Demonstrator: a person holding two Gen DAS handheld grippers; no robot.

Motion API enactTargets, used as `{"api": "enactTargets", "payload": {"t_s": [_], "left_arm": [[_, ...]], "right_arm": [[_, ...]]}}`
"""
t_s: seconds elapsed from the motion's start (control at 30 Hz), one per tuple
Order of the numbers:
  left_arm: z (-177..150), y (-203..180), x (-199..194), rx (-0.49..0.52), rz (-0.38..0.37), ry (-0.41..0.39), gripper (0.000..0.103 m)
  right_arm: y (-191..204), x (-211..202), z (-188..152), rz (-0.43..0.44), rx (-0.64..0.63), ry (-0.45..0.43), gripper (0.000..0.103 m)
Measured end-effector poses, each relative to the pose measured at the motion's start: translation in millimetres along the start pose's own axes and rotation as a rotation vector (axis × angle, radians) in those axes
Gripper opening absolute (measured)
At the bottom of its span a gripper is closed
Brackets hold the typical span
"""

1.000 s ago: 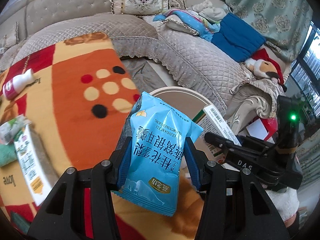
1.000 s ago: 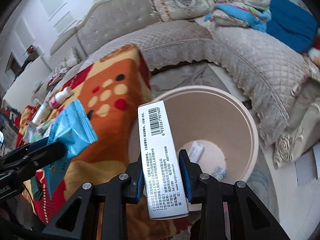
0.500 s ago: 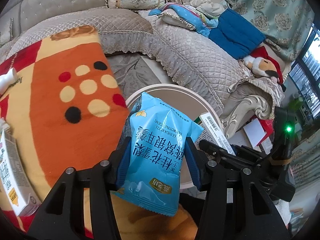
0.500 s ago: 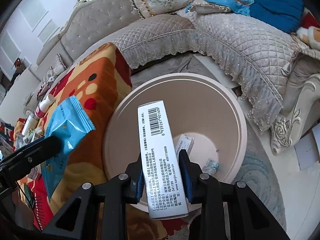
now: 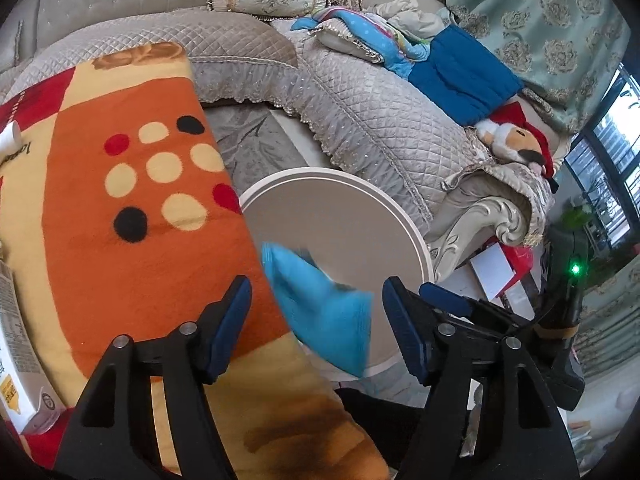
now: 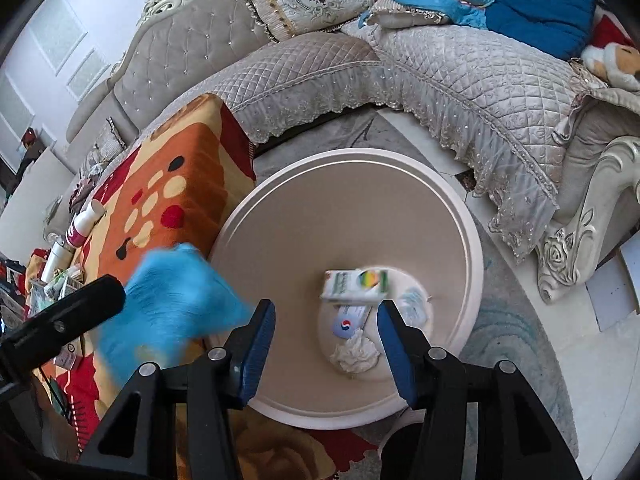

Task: Collect trash
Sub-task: 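Carry both items over the beige bin and open both grippers to drop them, then move both grippers back over the blanket toward the remaining items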

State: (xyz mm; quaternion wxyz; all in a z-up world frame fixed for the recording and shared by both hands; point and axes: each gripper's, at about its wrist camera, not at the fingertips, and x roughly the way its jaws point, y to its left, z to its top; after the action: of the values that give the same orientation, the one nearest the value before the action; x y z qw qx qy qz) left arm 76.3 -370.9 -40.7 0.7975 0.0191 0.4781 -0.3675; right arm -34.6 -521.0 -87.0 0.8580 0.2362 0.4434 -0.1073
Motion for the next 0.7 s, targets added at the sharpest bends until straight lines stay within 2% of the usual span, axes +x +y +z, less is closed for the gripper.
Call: {"api": "enactTargets", "payload": {"t_s": [0.4, 0.7], "left_arm": [[-15, 0, -18, 0.024, 0.06, -0.013, 0.067], [-31, 16, -48, 0.006, 0.105, -0.04, 0.067]], "right_arm": [[18, -11, -5, 0.012, -0.038, -0.016, 0.051], [44, -24, -11, 0.031, -0.086, -0.026, 0.051]]}}
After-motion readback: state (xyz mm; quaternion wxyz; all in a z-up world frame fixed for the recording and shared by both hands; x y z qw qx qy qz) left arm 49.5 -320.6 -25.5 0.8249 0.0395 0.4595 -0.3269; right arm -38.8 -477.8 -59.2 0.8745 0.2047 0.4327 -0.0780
